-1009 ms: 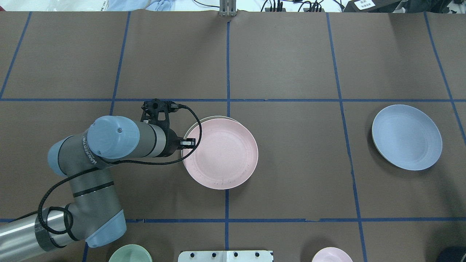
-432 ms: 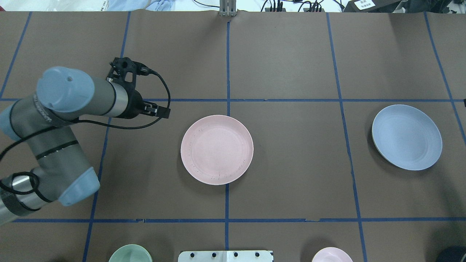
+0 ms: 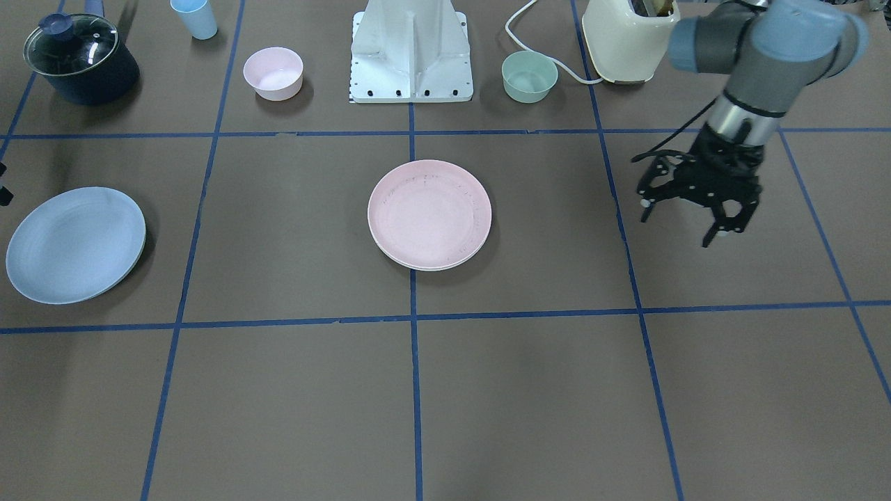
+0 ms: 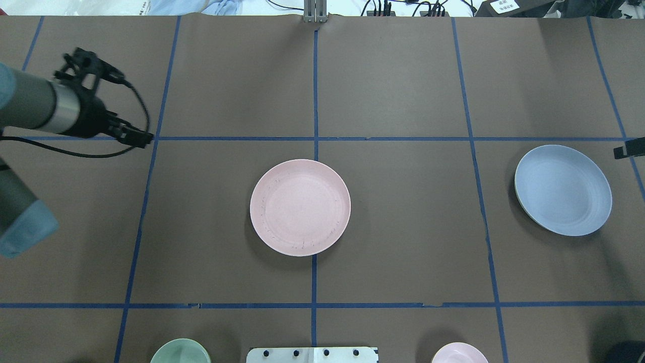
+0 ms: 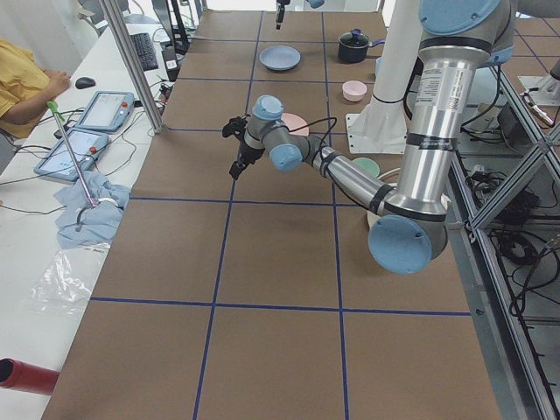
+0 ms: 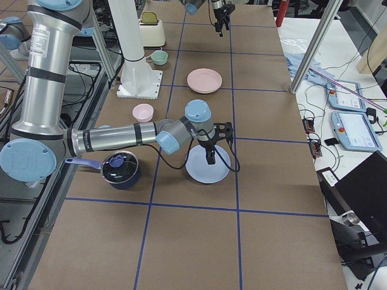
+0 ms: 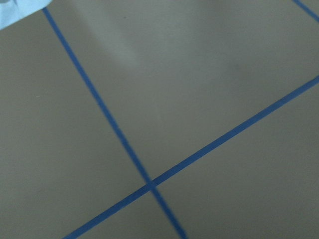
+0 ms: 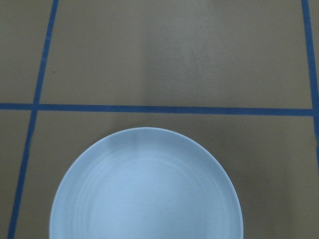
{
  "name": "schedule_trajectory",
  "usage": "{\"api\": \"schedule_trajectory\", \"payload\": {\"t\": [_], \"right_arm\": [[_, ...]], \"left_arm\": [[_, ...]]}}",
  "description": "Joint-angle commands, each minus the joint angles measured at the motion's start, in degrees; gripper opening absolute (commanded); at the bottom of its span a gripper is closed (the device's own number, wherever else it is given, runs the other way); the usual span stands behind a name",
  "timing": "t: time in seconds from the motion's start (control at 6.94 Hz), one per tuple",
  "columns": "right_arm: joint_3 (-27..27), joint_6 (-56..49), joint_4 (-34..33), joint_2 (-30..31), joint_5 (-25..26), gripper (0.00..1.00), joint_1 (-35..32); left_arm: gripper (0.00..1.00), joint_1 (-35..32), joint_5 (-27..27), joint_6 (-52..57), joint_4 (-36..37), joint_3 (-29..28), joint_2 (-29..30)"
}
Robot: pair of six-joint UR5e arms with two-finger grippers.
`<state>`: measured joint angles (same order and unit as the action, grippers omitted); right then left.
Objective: Stack three plates with pink and blue
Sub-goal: 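Open the left gripper and withdraw it away from the stack, then move the right gripper to the light blue plate's rim and grasp it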
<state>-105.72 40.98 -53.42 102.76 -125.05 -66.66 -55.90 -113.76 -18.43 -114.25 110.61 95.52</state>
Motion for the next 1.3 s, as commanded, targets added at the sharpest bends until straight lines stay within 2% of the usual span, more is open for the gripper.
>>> {"api": "schedule_trajectory", "payload": {"t": [0.0,0.14,0.43,0.58,0.86,1.01,1.15], "right_arm": [[12.49,8.45,22.46,1.65,3.75,0.99,5.03],[16.21,8.85,27.62,1.74,4.54,0.99,5.65],[17.82,8.68,28.02,1.83,6.38,0.93,6.97],[19.13,8.68,28.02,1.83,9.61,0.88,8.81],[19.85,9.11,28.11,1.65,9.65,0.58,9.35],[19.85,9.46,28.28,1.65,9.47,0.27,9.44],[19.85,10.51,28.2,1.3,9.47,0.0,9.44]], "left_arm": [[1.0,-9.29,-3.31,13.92,-0.45,1.44,-7.69],[1.0,-9.57,-3.22,13.86,-3.15,1.18,-9.37],[1.0,-9.58,-3.22,13.42,-5.28,0.48,-9.91],[1.0,-9.58,-3.22,13.42,-5.37,0.48,-10.26],[1.0,-9.58,-3.22,13.42,-5.37,0.48,-10.26],[1.0,-9.49,-3.22,13.42,-5.29,0.39,-10.26],[1.0,-9.49,-3.22,13.42,-5.37,0.22,-10.26]]}}
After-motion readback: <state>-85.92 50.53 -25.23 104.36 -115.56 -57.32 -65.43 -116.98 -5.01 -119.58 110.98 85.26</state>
